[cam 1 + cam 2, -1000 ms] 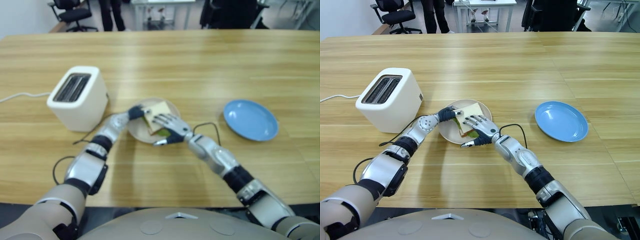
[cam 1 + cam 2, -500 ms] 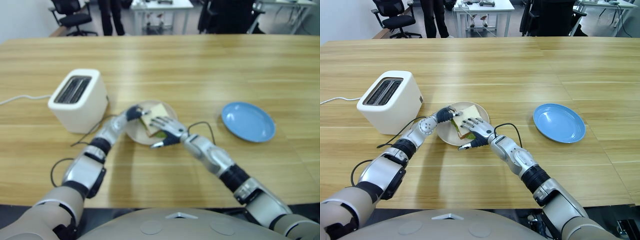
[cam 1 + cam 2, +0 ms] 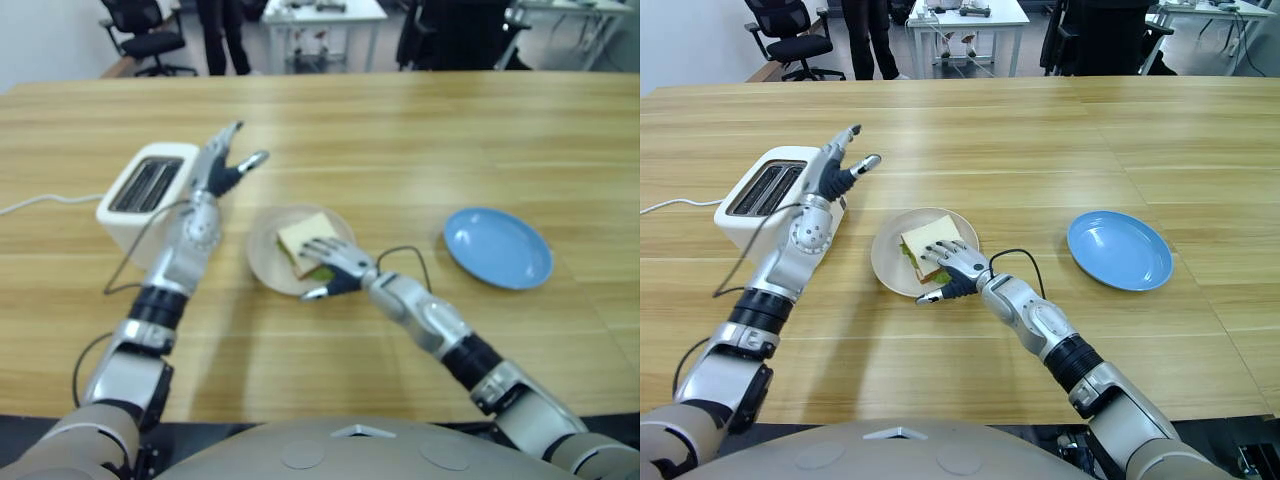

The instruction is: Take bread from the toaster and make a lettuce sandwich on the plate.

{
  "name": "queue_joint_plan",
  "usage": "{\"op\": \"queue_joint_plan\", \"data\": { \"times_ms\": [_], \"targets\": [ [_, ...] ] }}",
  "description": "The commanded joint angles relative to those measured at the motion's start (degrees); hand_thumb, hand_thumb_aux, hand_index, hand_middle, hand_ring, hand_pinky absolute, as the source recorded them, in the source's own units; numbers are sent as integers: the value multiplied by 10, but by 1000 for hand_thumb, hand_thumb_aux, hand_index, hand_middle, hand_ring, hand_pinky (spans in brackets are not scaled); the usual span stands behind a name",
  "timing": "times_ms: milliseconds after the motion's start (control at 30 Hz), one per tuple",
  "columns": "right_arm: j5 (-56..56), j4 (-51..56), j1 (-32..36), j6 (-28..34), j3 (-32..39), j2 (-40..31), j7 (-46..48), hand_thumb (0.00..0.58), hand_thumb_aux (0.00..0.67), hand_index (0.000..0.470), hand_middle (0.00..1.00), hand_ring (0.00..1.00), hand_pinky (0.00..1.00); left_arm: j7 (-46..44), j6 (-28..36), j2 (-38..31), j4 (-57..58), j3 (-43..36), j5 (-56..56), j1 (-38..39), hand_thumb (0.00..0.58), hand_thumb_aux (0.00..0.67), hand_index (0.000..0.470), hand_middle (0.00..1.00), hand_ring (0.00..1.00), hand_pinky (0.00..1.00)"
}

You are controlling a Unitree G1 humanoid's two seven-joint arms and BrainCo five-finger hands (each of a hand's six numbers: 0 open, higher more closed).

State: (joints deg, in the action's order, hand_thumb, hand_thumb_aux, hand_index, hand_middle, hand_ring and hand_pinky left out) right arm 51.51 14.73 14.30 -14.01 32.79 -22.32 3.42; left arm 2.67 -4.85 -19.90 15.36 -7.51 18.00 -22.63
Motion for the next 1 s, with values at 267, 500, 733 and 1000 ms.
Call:
{"op": "queue_joint_plan", "data": {
  "times_ms": [267,500,733,1000],
  "targets": [
    [-67,-252,-91,-83,-173,-68,-133,9,5,4,0,0,0,-254,58,-81,-226,34,-163,124,580,670,460,1000,1000,1000],
    [-186,-306,-228,20,-184,-164,134,580,670,460,1000,1000,1000,-416,181,-264,-328,-22,-108,221,580,670,460,1000,1000,1000],
    [-237,-353,-281,66,-97,-144,284,580,670,460,1000,1000,1000,-460,186,-310,-310,-112,-2,262,580,670,460,1000,1000,1000],
    [-192,-196,-184,55,-10,-43,270,580,670,460,1000,1000,1000,-453,183,-234,-172,-188,72,184,580,670,460,1000,1000,1000]
  ]
}}
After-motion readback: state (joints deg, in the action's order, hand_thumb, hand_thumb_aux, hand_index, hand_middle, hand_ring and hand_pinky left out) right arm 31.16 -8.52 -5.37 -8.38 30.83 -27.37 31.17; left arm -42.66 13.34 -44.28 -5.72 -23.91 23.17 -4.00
